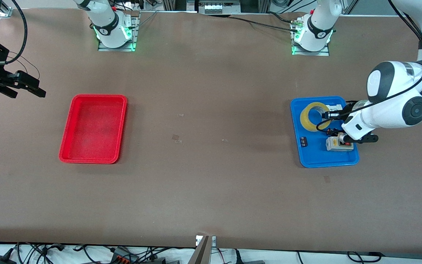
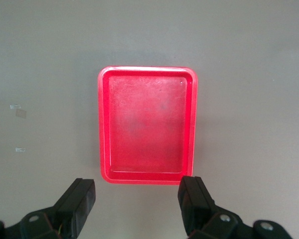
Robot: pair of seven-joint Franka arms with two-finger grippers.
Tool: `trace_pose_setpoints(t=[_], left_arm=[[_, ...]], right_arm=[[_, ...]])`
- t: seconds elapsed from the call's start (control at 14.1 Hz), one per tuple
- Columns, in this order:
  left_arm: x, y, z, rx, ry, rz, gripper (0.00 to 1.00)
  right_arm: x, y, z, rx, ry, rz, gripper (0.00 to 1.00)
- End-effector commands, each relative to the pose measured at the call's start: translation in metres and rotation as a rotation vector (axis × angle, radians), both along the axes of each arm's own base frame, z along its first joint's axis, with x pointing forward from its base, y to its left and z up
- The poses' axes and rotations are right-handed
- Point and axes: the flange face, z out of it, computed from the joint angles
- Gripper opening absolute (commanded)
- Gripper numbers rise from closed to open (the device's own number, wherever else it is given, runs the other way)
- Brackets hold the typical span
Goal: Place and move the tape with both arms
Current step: 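Reach the left gripper down into the blue tray and grasp the yellow tape, then carry the tape out and set it on the table while the right gripper reaches out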
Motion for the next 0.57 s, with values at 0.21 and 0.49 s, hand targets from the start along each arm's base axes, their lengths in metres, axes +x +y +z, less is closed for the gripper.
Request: trace_pose_setpoints(t=[0.21, 0.49], left_arm=[[0.023, -0.192, -0.026, -0.040, 0.067, 0.219, 0.00], [0.007, -0.305, -0.058, -0.051, -0.014, 0.397, 0.00]], right_arm=[[0.007, -0.001, 0.015, 0.009, -0.019, -0.005, 1.00], [0.012, -0.006, -0.002, 0.014, 0.017, 0.002, 1.00]])
